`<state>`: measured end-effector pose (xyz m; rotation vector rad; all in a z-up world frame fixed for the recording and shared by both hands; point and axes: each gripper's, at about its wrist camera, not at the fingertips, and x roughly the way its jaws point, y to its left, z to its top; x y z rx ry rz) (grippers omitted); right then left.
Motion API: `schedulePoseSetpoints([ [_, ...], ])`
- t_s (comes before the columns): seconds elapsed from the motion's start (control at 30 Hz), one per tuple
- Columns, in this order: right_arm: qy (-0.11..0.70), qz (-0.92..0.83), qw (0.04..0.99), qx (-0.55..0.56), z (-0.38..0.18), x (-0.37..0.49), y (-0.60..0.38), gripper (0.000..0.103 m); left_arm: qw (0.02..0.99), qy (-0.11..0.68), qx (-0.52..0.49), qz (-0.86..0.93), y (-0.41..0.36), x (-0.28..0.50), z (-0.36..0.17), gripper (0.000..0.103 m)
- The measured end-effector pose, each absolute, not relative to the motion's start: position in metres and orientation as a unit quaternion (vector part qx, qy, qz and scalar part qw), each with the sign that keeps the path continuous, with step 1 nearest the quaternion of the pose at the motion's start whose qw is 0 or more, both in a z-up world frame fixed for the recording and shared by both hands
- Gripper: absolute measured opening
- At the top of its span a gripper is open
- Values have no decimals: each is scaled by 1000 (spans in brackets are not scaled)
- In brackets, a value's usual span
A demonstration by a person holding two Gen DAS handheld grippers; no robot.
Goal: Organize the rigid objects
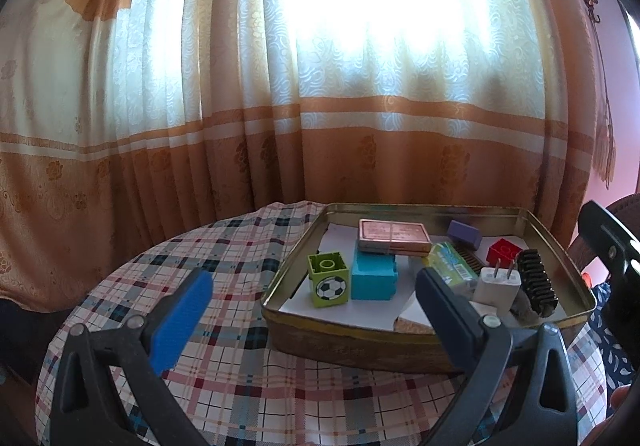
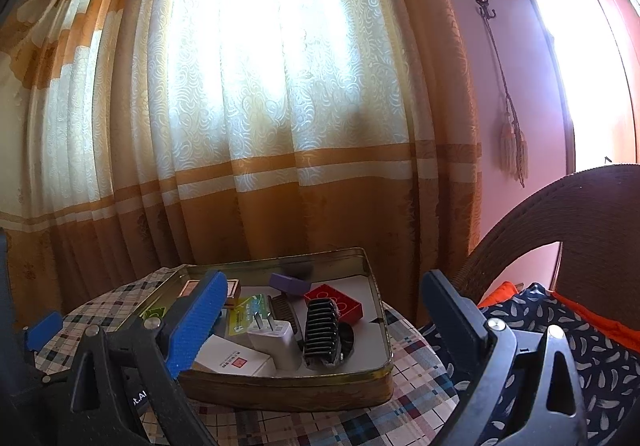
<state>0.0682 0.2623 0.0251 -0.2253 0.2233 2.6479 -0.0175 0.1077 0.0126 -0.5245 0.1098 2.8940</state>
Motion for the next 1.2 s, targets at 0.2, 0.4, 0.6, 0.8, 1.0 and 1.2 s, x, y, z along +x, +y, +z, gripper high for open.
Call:
schedulePoseSetpoints([
  [0.2,78,966,234,-83,24,67,261,99,99,37,-177,979,107,-17,13,103],
  [0.4,79,966,232,-81,24,68,262,99,99,38,-177,978,108,-17,13,103],
  [0.6,80,966,231,-81,24,68,262,99,99,38,-178,978,108,-17,12,103],
  [0.8,79,966,231,-80,24,68,262,99,100,39,-178,978,108,-16,12,103],
  [1.0,80,966,231,-81,24,68,262,99,104,40,-180,977,109,-17,11,103],
  [1.2,80,966,230,-81,24,67,262,99,106,43,-185,976,110,-19,11,103],
])
